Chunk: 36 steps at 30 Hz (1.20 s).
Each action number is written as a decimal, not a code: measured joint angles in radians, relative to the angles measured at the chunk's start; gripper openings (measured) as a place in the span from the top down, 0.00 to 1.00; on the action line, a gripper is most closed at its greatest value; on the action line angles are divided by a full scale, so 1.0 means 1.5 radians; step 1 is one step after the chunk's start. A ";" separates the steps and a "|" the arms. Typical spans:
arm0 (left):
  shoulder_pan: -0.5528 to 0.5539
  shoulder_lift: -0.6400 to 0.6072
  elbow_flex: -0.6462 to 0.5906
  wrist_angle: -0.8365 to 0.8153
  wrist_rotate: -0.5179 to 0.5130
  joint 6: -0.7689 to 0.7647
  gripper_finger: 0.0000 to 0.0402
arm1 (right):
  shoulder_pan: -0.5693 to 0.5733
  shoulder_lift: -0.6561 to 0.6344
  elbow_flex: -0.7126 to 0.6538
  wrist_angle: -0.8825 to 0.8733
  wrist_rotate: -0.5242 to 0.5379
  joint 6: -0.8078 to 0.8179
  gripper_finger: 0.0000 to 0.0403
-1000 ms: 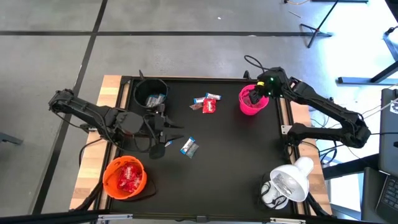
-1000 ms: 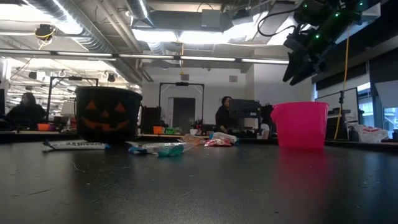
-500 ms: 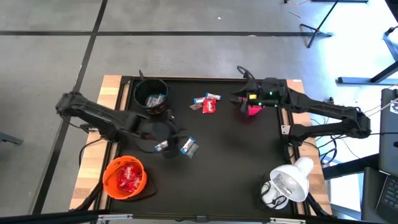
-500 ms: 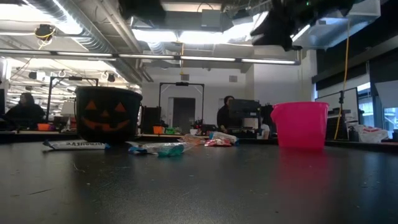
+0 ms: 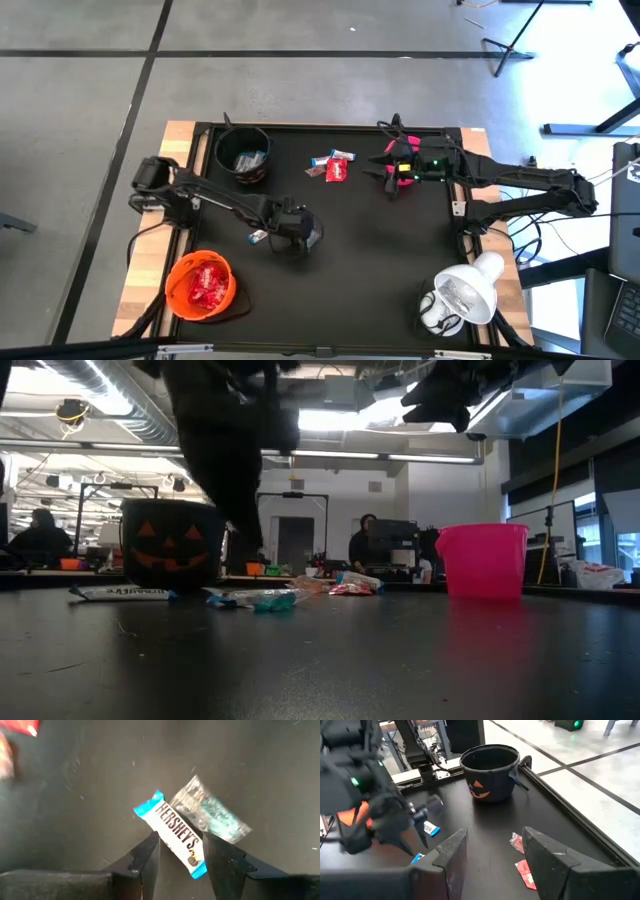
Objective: Sort candy
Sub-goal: Put the white chocolate bar into the black bucket
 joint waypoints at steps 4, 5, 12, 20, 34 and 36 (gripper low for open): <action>0.011 0.047 0.000 0.000 0.040 -0.020 0.65 | 0.000 0.001 0.000 0.000 0.006 0.000 0.54; 0.013 0.058 0.000 0.000 0.047 -0.022 0.65 | 0.000 0.002 0.000 0.000 0.008 0.000 0.54; 0.017 0.100 0.003 0.004 0.053 -0.063 0.65 | 0.000 0.009 0.000 -0.006 0.010 0.000 0.54; 0.017 0.102 0.003 0.004 0.049 -0.067 0.82 | 0.000 0.028 0.000 -0.012 0.011 0.000 0.54; 0.004 0.013 -0.002 -0.034 -0.030 -0.050 1.00 | 0.000 0.039 0.000 -0.011 0.011 0.000 0.54; -0.001 -0.026 -0.002 -0.053 -0.056 -0.051 1.00 | 0.000 0.039 0.000 -0.011 0.011 0.000 0.54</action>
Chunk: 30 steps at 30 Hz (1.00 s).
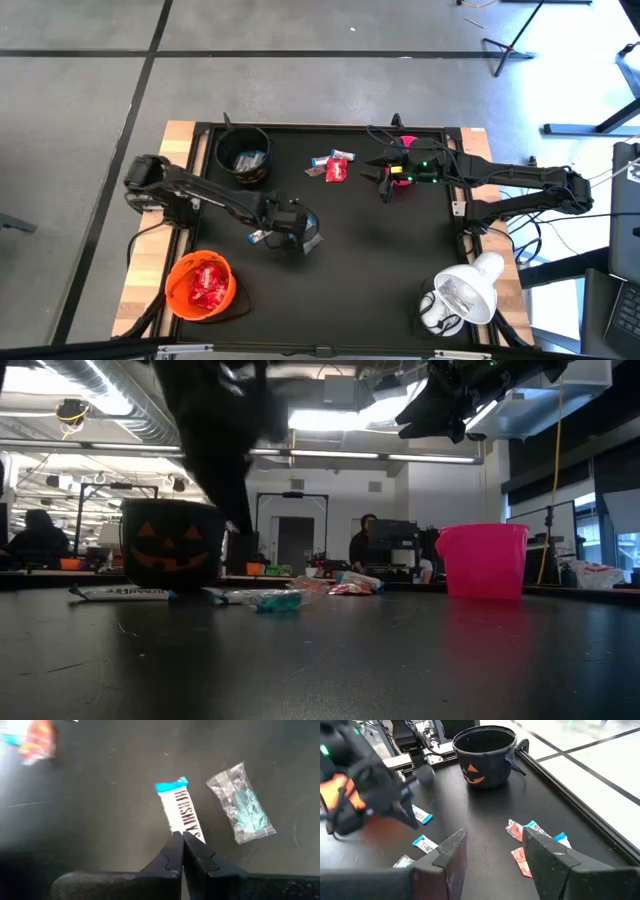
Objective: Sort candy
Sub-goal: Put the white chocolate bar into the black bucket
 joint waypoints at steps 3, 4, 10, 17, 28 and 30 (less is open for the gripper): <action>-0.010 -0.057 0.000 -0.011 -0.016 -0.002 1.00 | 0.000 0.000 0.000 0.000 0.000 0.000 0.54; -0.013 -0.077 0.000 -0.009 -0.017 -0.002 1.00 | 0.000 0.000 0.000 0.000 0.000 0.000 0.54; -0.021 -0.101 0.002 0.002 -0.020 0.001 0.98 | 0.000 0.000 0.000 0.003 0.000 0.003 0.54; -0.009 -0.009 0.002 0.015 0.017 0.003 0.79 | 0.000 0.000 0.000 0.001 0.000 0.006 0.54; 0.013 0.133 0.002 0.055 0.063 -0.029 0.42 | 0.000 0.000 0.000 0.000 0.000 0.005 0.54; 0.016 0.141 0.004 0.051 0.068 -0.050 0.39 | 0.000 0.000 0.000 0.000 0.000 0.005 0.54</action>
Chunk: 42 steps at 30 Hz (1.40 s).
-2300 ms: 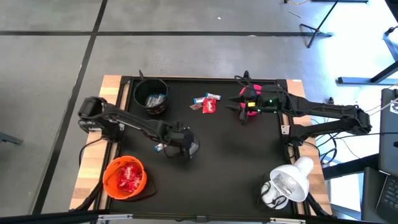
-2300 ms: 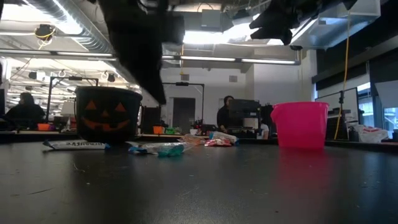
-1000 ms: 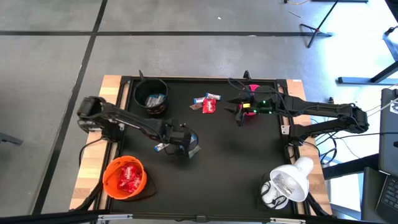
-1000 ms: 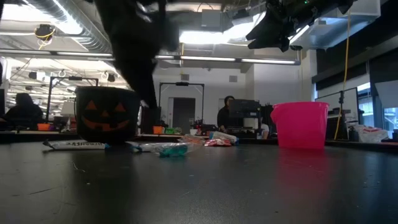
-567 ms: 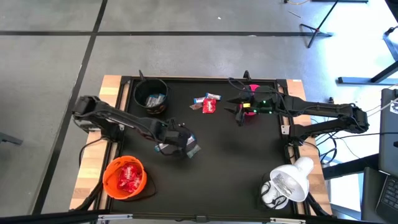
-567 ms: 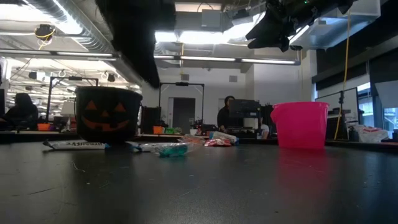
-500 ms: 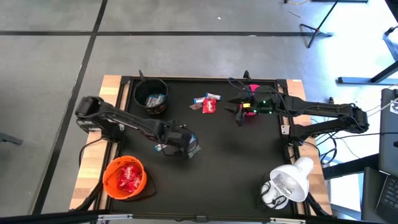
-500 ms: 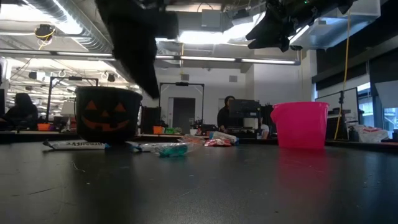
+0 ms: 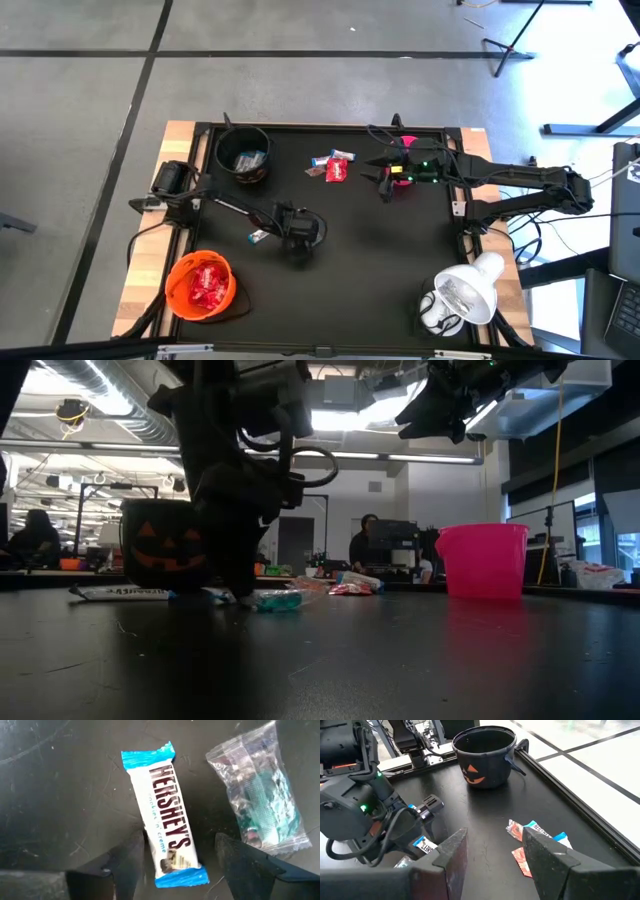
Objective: Sort candy
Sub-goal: Put the white chocolate bar into the black bucket
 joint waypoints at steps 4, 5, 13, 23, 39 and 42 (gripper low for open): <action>0.002 0.011 0.001 -0.001 0.011 0.001 0.41 | 0.000 0.000 0.000 0.000 0.000 0.000 0.54; 0.002 0.011 0.001 0.000 0.015 0.010 0.44 | 0.000 0.000 0.000 0.000 0.000 0.000 0.54; 0.005 0.010 0.001 -0.003 0.021 0.017 0.88 | 0.000 0.000 0.000 0.000 0.000 0.003 0.54; 0.005 -0.103 -0.006 -0.073 -0.023 0.035 0.99 | 0.000 0.000 0.000 -0.002 -0.012 0.004 0.54; -0.041 -0.481 -0.003 -0.360 -0.328 -0.124 1.00 | 0.000 0.000 0.000 0.001 -0.013 0.014 0.54; -0.004 -0.500 -0.003 -0.434 -0.336 -0.160 1.00 | 0.000 0.000 0.000 0.004 -0.013 0.018 0.54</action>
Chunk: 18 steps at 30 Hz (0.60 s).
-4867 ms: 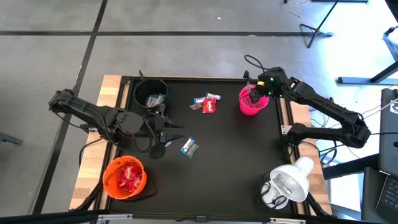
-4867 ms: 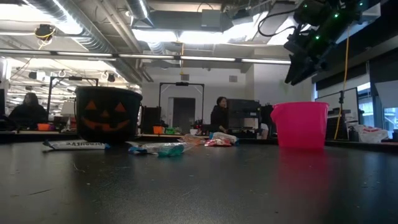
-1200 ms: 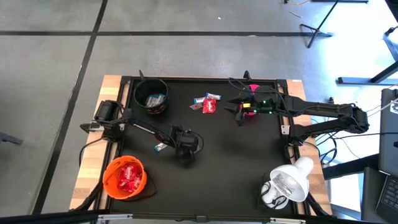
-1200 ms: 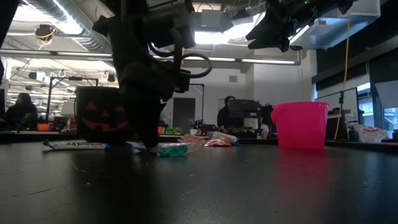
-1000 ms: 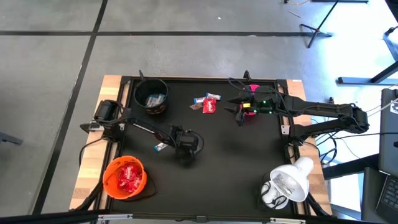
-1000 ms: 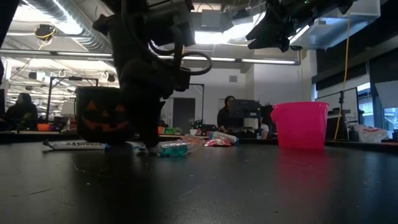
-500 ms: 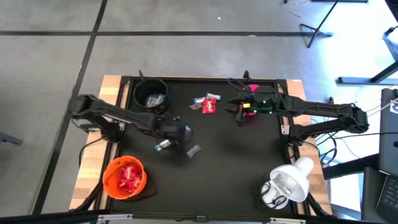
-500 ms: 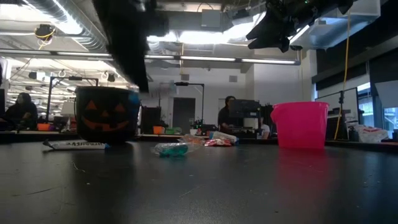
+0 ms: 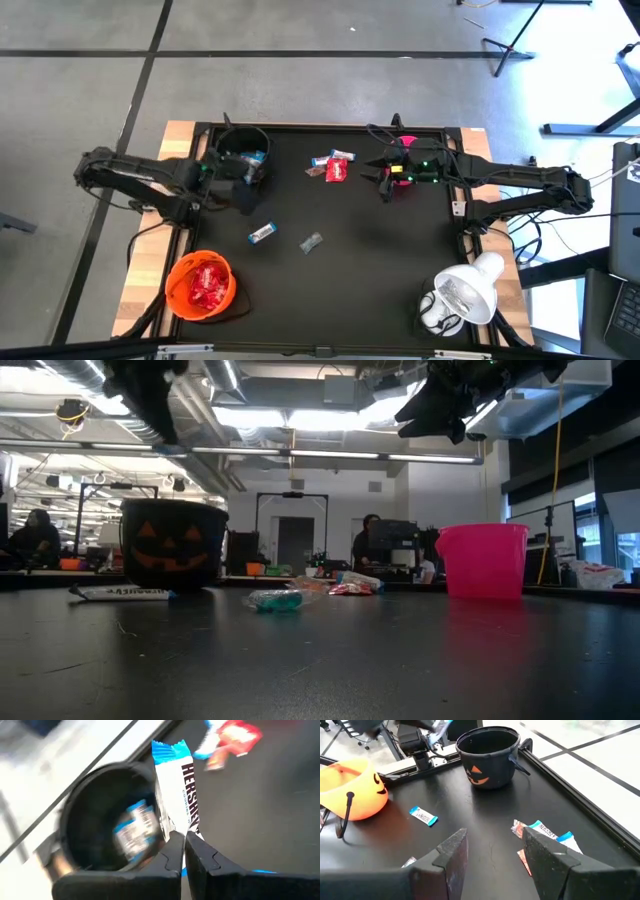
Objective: Sort candy
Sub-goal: Put the white chocolate bar into the black bucket
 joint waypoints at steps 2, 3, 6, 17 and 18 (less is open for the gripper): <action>0.036 -0.004 0.000 -0.031 0.000 -0.007 1.00 | 0.000 0.000 0.000 0.003 0.000 0.000 0.54; 0.055 -0.005 0.000 -0.041 -0.001 -0.006 1.00 | 0.000 0.000 0.000 0.006 0.000 0.000 0.54; 0.113 -0.005 0.000 -0.047 0.004 0.023 1.00 | 0.000 0.000 0.000 0.013 0.000 0.000 0.54; 0.244 -0.005 0.001 -0.026 0.035 0.132 1.00 | 0.000 0.000 0.000 0.012 0.000 0.000 0.54; 0.252 -0.005 0.001 -0.024 0.042 0.139 1.00 | 0.000 0.000 0.000 0.012 0.000 0.000 0.54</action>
